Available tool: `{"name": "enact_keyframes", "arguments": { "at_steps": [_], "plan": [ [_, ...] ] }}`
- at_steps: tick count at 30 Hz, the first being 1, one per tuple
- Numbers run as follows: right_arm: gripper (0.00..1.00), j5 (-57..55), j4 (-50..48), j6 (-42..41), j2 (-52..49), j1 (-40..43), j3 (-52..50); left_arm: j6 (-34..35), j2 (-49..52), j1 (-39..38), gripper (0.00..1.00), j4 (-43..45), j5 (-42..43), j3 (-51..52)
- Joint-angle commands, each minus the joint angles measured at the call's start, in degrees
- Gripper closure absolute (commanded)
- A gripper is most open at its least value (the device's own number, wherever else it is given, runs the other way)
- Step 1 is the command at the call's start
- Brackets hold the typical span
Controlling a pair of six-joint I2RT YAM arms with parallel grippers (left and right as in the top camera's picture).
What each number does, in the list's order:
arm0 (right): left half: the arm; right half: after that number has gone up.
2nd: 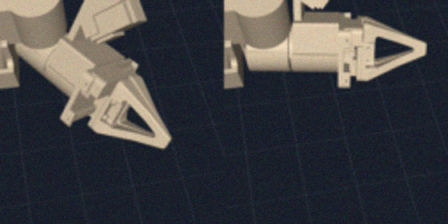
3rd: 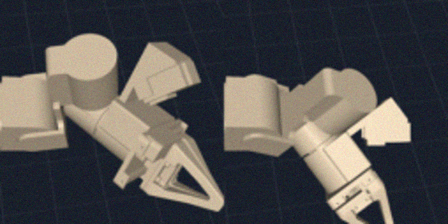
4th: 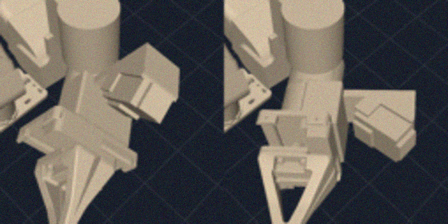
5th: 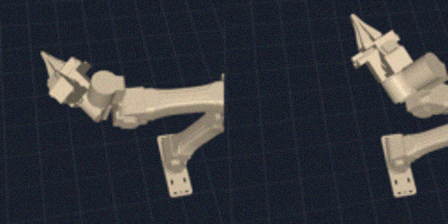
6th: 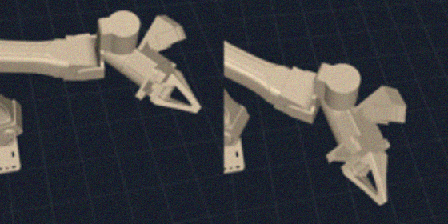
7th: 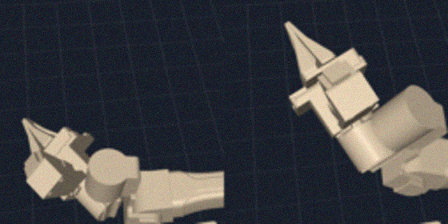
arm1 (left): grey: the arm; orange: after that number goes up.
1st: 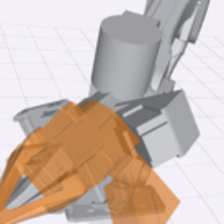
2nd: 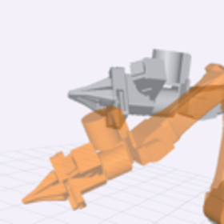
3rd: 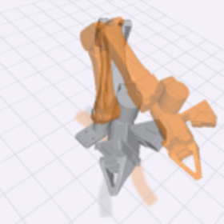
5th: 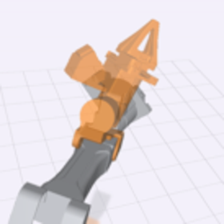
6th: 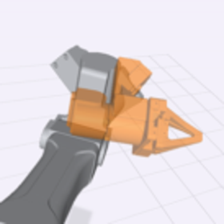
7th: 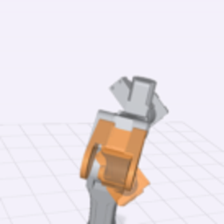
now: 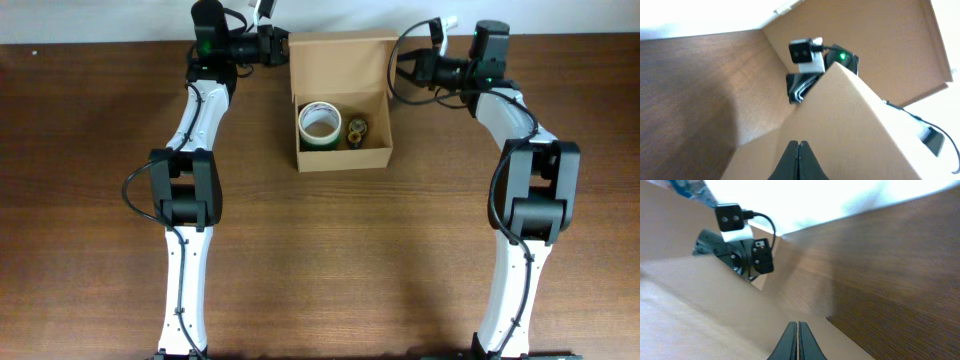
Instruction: Pack container
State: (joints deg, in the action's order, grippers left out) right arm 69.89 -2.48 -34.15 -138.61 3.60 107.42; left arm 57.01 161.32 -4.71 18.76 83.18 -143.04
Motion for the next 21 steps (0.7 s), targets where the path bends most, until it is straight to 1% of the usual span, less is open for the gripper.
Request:
{"name": "enact_keyframes", "arguments": {
  "at_steps": [1, 4, 7, 10, 14, 16, 21],
  "plan": [
    [0.96, 5.0, -0.4, -0.5, -0.3, -1.0, 3.4, 7.7, -0.2, 0.0, 0.98, 4.2, 5.3, -0.3],
    [0.96, 6.8, -0.3, -0.5, -0.3, -1.6, 5.1, 10.4, -0.2, -0.2, 0.98, 7.6, 7.0, -0.3],
    [0.96, 8.4, -0.3, -0.5, -0.3, -2.6, 6.4, 13.3, -0.2, -0.5, 0.99, 10.4, 6.9, -0.3],
    [0.96, 10.2, -0.4, -0.9, -0.3, -3.4, 7.1, 17.5, -0.2, -0.9, 0.98, 15.6, 7.0, -0.3],
    [0.96, 11.0, 0.1, -0.9, 0.0, -4.0, 7.1, 24.4, -0.2, -1.2, 0.98, 24.9, 7.0, -0.3],
    [0.96, 11.0, 0.1, -0.9, 0.4, -4.2, 7.1, 26.7, -0.2, -1.2, 0.98, 27.8, 7.0, -0.3],
    [0.96, 11.0, 0.1, -0.9, 1.6, -4.5, 7.1, 27.6, -0.2, -1.2, 0.98, 29.0, 7.0, -0.3]
  ]
}}
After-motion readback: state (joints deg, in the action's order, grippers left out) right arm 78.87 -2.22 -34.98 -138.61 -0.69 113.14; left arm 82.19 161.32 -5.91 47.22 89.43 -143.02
